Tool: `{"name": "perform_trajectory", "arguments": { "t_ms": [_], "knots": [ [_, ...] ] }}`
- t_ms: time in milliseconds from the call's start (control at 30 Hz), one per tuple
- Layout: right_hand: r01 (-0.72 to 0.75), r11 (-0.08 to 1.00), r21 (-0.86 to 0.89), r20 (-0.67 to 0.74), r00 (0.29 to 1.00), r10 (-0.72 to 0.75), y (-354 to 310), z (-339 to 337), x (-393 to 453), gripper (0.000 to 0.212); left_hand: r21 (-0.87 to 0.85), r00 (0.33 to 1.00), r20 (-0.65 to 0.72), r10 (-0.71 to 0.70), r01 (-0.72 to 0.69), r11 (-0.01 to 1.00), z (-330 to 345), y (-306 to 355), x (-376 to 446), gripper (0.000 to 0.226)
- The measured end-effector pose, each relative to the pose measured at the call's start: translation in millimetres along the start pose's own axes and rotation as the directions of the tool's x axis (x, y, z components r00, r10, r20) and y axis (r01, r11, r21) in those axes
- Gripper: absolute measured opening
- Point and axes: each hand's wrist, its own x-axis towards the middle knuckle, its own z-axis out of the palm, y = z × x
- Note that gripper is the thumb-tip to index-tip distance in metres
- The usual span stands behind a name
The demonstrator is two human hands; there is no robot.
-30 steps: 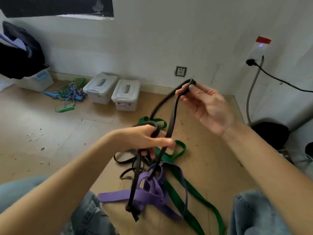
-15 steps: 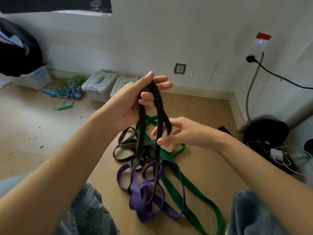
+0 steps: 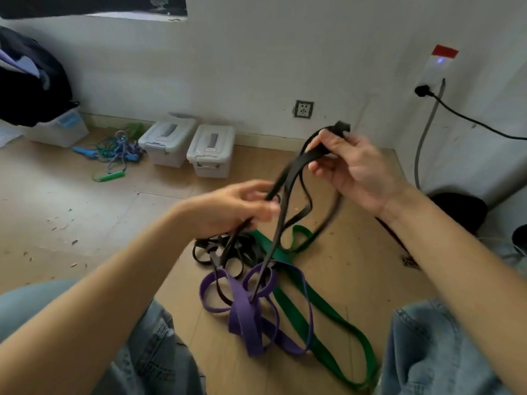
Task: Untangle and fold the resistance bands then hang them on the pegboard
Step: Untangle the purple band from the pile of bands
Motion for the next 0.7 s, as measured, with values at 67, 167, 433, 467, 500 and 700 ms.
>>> {"name": "perform_trajectory", "arguments": {
  "t_ms": [67, 167, 433, 467, 500, 700],
  "knots": [
    [-0.028, 0.989, -0.148, -0.041, 0.999, 0.022, 11.2, -0.7, -0.3, 0.021, 0.292, 0.979, 0.063, -0.196, 0.169, 0.941, 19.5, -21.4, 7.9, 0.039],
    [-0.139, 0.894, -0.427, -0.143, 0.986, 0.085, 29.4, -5.4, -1.6, 0.009, 0.254, 0.959, -0.082, -0.271, 0.283, 0.925, 33.4, -23.1, 14.8, 0.020],
    [-0.326, 0.634, -0.702, 0.294, 0.677, 0.674, 72.4, 11.9, -18.8, 0.071, -0.606, 0.954, -0.299, -0.005, -0.186, 0.774, 22.2, 33.5, 10.3, 0.020],
    [-0.319, 0.691, -0.649, 0.303, 0.725, 0.618, 76.3, 18.3, -17.6, 0.056, -0.592, 0.950, -0.310, 0.021, -0.210, 0.778, 24.6, 37.5, 10.8, 0.020],
    [-0.308, 0.745, -0.592, 0.267, 0.797, 0.542, 76.1, 23.0, -15.9, 0.036, -0.549, 0.938, -0.344, 0.048, -0.243, 0.799, 23.9, 40.8, 9.9, 0.020],
    [-0.065, 0.925, -0.375, 0.047, 0.995, 0.088, 36.4, 21.4, -3.0, 0.031, 0.152, 0.977, -0.215, 0.005, 0.029, 0.988, -0.7, 18.6, -7.4, 0.075]
  ]
}}
